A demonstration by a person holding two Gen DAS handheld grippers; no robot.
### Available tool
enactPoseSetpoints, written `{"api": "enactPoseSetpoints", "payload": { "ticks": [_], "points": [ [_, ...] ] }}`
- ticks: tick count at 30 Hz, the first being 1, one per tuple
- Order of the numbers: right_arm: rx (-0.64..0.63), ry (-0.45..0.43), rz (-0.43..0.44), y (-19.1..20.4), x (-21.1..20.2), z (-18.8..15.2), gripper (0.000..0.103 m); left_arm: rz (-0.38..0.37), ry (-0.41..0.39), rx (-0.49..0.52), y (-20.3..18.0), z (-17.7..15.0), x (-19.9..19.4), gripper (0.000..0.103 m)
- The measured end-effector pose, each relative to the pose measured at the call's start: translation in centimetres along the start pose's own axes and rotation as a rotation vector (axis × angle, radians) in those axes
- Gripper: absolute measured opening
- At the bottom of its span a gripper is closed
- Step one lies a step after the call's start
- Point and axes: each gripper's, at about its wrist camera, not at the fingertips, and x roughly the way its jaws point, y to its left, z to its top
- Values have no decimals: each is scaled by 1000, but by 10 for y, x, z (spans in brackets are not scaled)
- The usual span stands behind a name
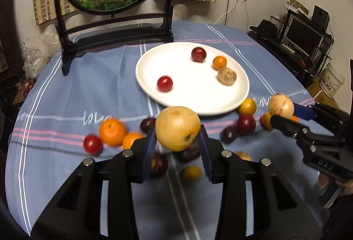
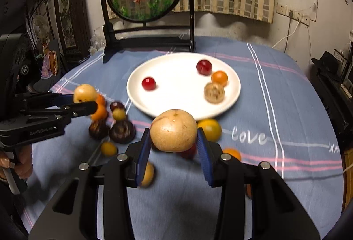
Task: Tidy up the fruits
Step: 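Place both pale fruits on the white plate and open both tools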
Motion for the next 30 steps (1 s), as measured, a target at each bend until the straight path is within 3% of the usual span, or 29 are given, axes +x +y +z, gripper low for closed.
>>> {"api": "enactPoseSetpoints", "payload": {
  "ticks": [6,15,25,26,29,30],
  "points": [
    [6,1,6,1,30,23,41,7,19,7,-9,30,31,39],
    [-7,113,-21,-1,94,40,41,15,130,-26,-7,61,102,39],
    [18,152,-62,-10,137,64,42,95,121,-106,17,95,138,39],
    [20,157,-71,-11,139,65,42,108,122,-112,20,97,141,41],
    [-5,166,-156,-8,144,64,43,150,116,-123,25,101,147,62],
    [-12,162,-160,-7,143,64,43,155,106,-117,25,101,144,63]
  ]
}}
